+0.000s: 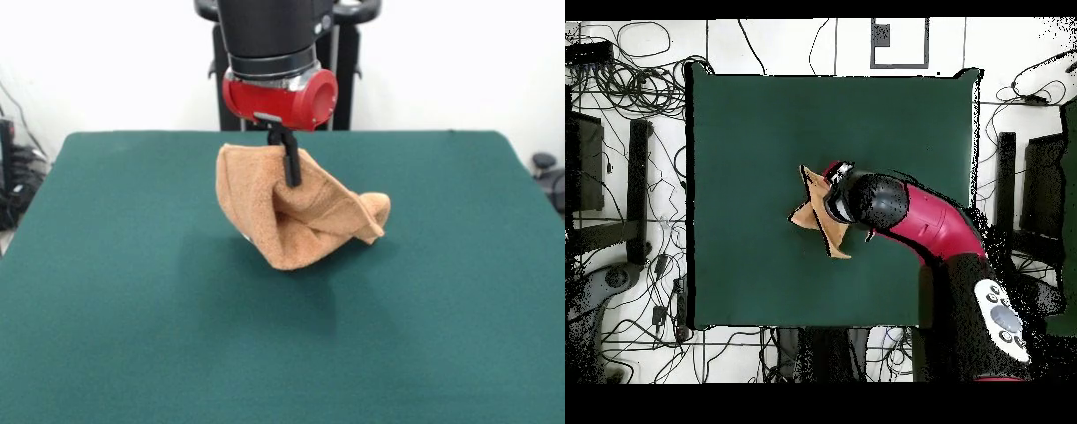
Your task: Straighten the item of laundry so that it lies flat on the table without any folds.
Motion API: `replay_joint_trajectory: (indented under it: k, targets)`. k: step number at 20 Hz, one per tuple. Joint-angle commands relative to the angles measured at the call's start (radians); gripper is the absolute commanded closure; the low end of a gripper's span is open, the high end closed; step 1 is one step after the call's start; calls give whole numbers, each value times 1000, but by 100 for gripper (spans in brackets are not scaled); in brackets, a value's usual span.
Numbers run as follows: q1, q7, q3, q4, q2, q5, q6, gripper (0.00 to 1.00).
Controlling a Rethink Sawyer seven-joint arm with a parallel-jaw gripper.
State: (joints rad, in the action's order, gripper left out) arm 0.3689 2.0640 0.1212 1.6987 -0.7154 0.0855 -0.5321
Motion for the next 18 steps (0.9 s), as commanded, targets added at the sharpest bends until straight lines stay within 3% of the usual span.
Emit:
replay_joint_trajectory:
  k: [1,3,8,18]
  targets:
    - [-39,-198,-9,-115,19,-214,-249,100]
    - [-31,-175,5,-137,35,-226,-261,100]
    - [-13,-135,58,-304,138,-266,-331,100]
    - [-9,-149,124,-601,345,-259,-458,100]
